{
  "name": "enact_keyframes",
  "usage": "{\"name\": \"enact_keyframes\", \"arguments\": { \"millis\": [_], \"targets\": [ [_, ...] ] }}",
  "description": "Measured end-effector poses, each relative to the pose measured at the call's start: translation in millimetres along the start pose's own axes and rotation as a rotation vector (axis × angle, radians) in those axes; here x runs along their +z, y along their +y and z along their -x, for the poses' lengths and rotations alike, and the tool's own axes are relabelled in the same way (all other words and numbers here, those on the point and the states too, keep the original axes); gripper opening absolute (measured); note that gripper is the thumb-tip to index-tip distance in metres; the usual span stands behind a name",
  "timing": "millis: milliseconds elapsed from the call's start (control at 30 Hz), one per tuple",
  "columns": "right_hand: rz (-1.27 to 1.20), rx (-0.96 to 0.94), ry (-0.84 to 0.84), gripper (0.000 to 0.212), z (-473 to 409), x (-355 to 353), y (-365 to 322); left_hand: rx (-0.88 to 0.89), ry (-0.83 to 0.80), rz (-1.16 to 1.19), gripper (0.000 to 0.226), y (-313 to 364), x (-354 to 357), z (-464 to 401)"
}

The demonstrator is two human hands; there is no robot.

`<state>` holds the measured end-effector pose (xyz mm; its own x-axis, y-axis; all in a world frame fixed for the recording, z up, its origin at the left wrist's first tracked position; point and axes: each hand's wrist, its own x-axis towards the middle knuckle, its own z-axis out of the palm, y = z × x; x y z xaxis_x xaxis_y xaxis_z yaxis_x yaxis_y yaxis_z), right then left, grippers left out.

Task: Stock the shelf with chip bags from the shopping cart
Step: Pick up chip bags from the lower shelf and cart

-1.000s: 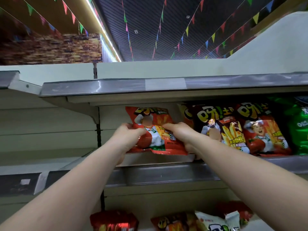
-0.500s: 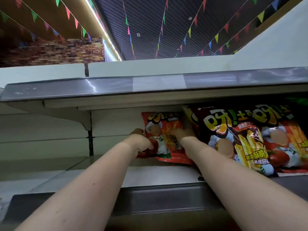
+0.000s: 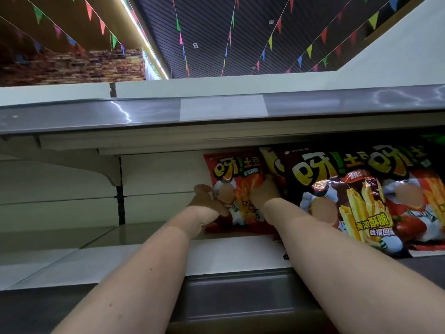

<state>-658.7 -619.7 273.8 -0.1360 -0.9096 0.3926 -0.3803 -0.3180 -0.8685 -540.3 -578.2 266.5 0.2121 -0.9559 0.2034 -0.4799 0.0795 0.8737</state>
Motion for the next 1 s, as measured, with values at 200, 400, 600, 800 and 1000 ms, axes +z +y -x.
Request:
{"name": "enact_keyframes", "arguments": {
  "millis": [200,400,600,800,1000],
  "targets": [
    [0.311,0.041,0.011,0.055,-5,4,4,0.063,-0.124,-0.209,0.035,-4,-2,-5],
    [0.327,-0.035,-0.015,0.035,-6,-2,4,0.125,-0.132,-0.258,0.031,-3,1,-4],
    [0.364,-0.007,-0.110,0.040,-1,4,4,0.000,-0.262,-0.327,0.045,-1,5,4],
    [0.456,-0.009,-0.190,0.044,4,4,2,0.059,-0.119,-0.374,0.041,2,3,9],
    [0.438,-0.140,-0.148,0.032,24,-1,-19,0.130,0.154,-0.312,0.044,11,-19,28]
  ]
}}
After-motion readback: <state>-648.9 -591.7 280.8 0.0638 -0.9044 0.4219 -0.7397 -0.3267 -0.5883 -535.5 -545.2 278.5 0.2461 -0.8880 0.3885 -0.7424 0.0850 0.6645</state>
